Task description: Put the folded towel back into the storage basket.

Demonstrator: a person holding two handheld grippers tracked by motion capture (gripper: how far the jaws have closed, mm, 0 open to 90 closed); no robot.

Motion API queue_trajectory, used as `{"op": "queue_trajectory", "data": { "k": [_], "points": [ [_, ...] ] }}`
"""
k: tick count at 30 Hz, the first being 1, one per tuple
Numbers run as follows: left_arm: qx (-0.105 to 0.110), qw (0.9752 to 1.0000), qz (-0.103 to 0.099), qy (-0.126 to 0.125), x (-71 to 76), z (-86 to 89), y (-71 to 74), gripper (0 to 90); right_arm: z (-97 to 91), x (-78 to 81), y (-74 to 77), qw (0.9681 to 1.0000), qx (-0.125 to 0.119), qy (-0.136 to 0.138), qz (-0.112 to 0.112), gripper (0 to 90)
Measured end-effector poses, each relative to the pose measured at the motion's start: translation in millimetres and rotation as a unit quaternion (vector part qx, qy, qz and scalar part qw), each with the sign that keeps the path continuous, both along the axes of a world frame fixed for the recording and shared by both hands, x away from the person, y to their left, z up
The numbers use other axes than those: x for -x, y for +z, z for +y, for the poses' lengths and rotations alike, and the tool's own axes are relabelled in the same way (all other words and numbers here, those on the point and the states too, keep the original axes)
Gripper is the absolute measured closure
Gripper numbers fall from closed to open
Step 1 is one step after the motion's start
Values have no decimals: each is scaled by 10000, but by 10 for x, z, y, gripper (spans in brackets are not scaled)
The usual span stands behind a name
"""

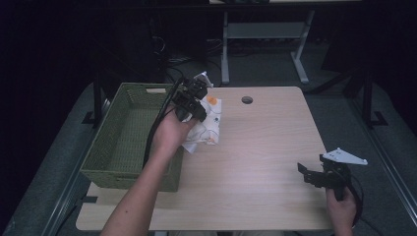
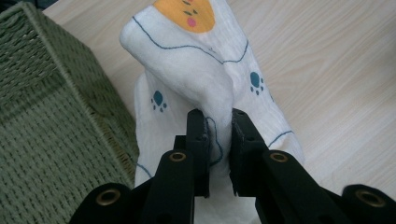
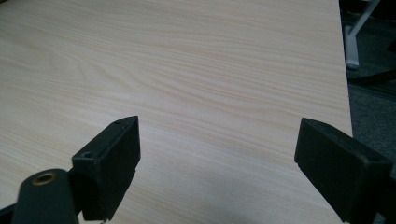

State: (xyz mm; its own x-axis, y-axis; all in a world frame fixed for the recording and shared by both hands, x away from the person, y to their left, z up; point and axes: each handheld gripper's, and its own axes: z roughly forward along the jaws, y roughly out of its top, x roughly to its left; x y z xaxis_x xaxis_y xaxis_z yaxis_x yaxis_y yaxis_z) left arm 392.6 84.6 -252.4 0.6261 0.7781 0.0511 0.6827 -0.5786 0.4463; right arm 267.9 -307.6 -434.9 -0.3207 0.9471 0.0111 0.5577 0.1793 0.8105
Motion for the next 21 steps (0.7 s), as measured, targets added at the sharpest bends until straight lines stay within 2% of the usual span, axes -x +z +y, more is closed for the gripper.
{"op": "queue_trajectory", "data": {
  "k": [21],
  "points": [
    [-66, 9998, -68, 163, 13, 257, 192, 805, 2, -2, 3, 10000, 9, -21, -16, 139]
  ]
}}
